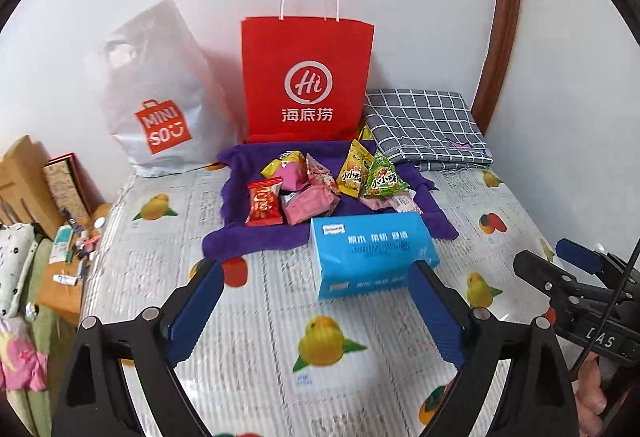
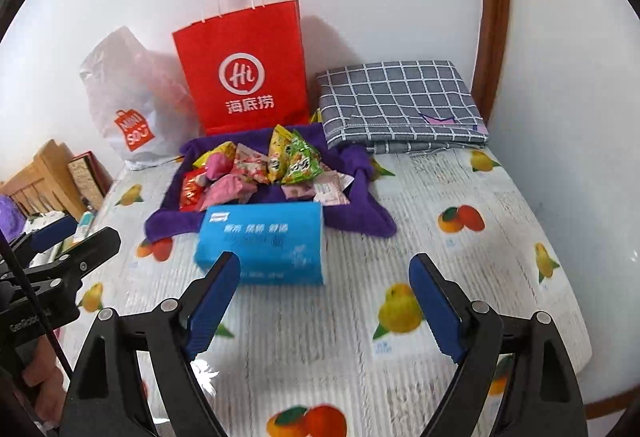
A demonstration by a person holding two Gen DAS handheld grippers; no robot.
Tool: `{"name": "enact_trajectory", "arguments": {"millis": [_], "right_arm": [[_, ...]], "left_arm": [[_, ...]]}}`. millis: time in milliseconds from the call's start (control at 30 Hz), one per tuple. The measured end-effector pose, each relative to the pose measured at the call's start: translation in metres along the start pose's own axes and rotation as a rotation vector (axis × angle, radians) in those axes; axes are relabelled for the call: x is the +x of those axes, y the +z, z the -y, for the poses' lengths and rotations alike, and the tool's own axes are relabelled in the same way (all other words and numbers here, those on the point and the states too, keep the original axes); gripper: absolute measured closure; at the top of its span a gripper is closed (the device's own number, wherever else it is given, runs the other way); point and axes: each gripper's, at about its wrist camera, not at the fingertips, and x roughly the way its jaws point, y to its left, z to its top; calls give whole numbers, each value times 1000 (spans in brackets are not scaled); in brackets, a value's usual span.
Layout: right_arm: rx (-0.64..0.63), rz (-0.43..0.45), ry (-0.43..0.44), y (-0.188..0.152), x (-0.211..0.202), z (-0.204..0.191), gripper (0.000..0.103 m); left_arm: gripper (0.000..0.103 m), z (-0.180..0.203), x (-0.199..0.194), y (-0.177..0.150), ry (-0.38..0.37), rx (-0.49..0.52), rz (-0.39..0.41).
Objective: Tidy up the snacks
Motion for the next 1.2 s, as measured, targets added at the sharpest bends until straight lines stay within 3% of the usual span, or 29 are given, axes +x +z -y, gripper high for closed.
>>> {"name": "enact_trajectory", "arguments": {"millis": [233, 567, 1200], "right_arm": [[-3, 46, -23, -26, -34, 3, 17], [-22, 91, -68, -46, -64, 7, 2], [-28, 103, -67, -54, -71, 0, 2]], "left_arm": [[10, 8, -33, -20, 19, -4, 40], [10, 22, -56, -34, 29, 6, 72], [10, 21, -61, -38, 45, 7, 78]]}}
